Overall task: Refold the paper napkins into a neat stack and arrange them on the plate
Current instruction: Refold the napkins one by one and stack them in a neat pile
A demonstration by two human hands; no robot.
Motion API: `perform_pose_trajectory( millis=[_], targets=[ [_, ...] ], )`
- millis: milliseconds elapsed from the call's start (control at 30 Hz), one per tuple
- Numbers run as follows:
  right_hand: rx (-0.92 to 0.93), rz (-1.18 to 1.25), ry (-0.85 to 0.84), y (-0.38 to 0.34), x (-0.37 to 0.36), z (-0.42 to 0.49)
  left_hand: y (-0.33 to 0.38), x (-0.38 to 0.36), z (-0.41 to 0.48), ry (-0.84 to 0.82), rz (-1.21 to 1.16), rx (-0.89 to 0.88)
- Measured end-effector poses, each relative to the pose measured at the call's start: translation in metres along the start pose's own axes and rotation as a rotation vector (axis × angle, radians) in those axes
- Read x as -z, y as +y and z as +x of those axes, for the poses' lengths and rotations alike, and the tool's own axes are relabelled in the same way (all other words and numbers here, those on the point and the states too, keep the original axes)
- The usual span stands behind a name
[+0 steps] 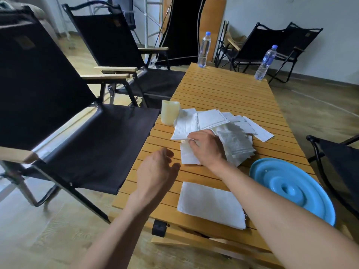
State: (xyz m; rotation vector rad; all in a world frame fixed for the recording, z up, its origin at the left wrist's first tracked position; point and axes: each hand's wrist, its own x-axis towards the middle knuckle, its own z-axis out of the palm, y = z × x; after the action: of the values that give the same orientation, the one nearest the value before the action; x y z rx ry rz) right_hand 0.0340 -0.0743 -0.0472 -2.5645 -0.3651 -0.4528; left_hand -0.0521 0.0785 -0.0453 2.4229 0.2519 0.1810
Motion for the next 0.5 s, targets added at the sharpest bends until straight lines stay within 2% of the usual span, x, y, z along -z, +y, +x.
perform_pose_trajectory(
  millis=[167,333,400,500],
  targets=[
    [-0.266,0.395,0.014,0.012,0.03,-0.016,0.005,0.006,0.0,0.032,-0.196,0.028],
    [-0.454,0.794,0.038,0.028,0.047,-0.04,0.014,0.002,-0.001,-0.066,-0.422,0.012],
    [-0.509,0.736,0.0,0.032,0.047,-0.047,0.015,0.001,0.0,-0.137,-0.502,0.047],
    [-0.323,0.265,-0.046,0.039,0.045,-0.06,0.015,-0.004,-0.002,-0.322,-0.649,0.116]
  ],
)
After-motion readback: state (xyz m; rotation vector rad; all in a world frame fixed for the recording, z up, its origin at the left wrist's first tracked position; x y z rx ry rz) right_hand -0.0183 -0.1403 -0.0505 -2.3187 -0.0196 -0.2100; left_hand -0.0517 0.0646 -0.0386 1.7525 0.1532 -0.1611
